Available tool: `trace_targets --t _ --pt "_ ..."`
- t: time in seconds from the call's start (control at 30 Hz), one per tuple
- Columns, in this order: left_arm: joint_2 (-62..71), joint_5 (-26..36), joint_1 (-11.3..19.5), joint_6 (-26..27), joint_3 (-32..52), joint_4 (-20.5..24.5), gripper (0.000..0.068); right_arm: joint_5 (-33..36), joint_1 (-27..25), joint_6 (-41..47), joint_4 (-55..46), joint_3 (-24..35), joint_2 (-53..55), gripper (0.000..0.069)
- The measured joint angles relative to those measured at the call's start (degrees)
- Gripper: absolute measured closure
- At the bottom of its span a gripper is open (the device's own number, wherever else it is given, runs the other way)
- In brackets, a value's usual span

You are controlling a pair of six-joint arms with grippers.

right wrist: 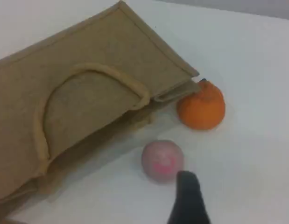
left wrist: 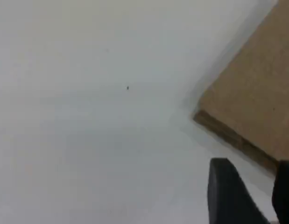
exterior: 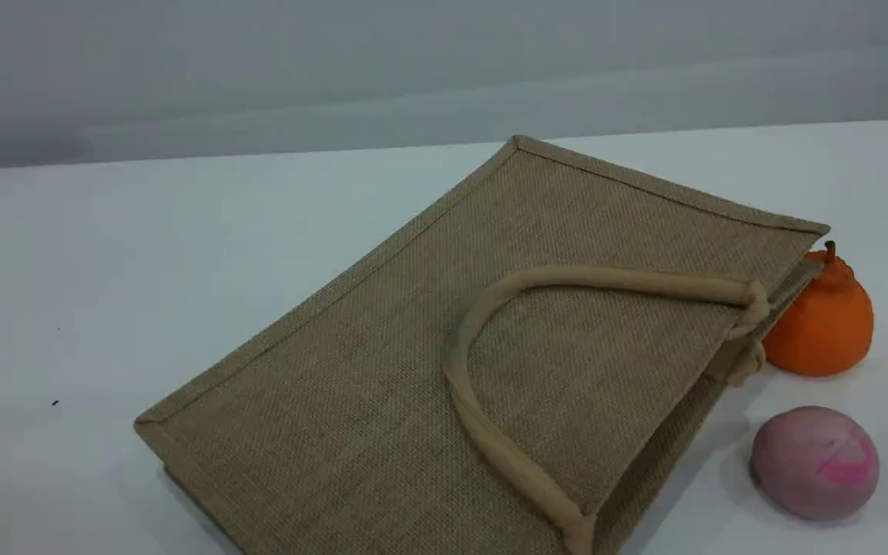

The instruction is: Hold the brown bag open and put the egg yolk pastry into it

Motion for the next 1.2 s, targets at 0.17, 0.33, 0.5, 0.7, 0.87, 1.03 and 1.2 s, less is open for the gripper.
trace_targets --t 0.17,0.33,0.5,0.7,0.87,1.03,1.2 --pt "-2.3 -3.7 0.0 0.0 1.9 0.3 0.044 0.0 0.0 0.0 0.0 0.0 0.0 0.0254" --pt "-2.3 -3.9 -0.1 -1.0 1.9 1.2 0.044 0.0 0.0 0.0 0.0 0.0 0.0 0.0254" --pt "-2.3 -3.8 -0.1 -4.0 1.9 3.8 0.044 0.0 0.0 0.0 0.0 0.0 0.0 0.0254" --pt "-2.3 -3.8 -0.1 -3.9 1.8 3.5 0.044 0.0 0.0 0.0 0.0 0.0 0.0 0.0254" --pt "-2.3 -3.8 -0.1 -3.9 1.8 3.5 0.044 0.0 0.0 0.0 0.0 0.0 0.0 0.0254" --pt "-2.3 -3.8 -0.1 -3.8 1.8 3.5 0.044 0.0 0.0 0.0 0.0 0.0 -0.4 0.0254" --pt "-2.3 -3.8 -0.1 -3.8 1.8 3.5 0.044 0.0 0.0 0.0 0.1 0.0 -4.7 0.0254"
